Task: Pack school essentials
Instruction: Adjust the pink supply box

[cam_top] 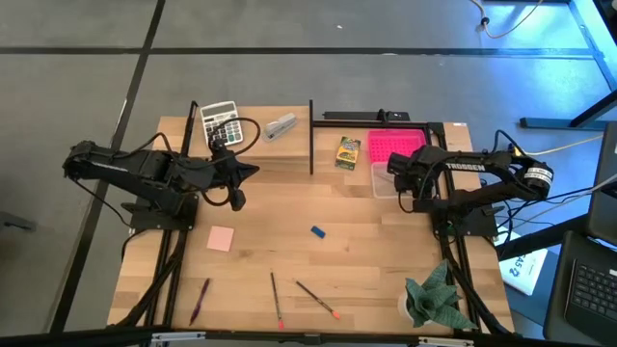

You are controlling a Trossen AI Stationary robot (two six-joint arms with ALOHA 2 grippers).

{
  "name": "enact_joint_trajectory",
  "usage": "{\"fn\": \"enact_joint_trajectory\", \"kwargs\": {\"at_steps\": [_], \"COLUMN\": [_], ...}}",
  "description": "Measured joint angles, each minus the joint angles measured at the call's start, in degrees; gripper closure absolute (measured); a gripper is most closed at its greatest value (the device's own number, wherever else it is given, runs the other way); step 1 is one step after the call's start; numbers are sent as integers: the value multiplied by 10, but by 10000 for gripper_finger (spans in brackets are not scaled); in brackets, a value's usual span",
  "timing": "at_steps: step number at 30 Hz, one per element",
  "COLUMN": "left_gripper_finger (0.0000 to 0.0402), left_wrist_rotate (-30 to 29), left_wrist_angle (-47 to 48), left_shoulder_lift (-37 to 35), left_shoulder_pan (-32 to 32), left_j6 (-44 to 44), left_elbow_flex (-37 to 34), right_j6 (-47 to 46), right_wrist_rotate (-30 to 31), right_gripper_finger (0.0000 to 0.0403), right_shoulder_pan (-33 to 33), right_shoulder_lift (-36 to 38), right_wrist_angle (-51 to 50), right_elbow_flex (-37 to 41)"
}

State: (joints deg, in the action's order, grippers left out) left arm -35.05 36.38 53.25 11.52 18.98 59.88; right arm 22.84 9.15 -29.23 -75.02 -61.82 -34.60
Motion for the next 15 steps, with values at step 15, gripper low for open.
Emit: {"fn": "enact_joint_trajectory", "kwargs": {"at_steps": [15], "left_gripper_finger": [401], "left_wrist_rotate": [0], "left_wrist_angle": [0], "left_shoulder_lift": [0], "left_shoulder_pan": [0], "left_j6": [0], "left_elbow_flex": [0], "right_j6": [-74], "right_wrist_rotate": [-122], "right_gripper_finger": [307], "right_shoulder_pan": [2], "right_shoulder_lift": [0], "right_wrist_angle": [-4], "right_elbow_flex": [-78]}}
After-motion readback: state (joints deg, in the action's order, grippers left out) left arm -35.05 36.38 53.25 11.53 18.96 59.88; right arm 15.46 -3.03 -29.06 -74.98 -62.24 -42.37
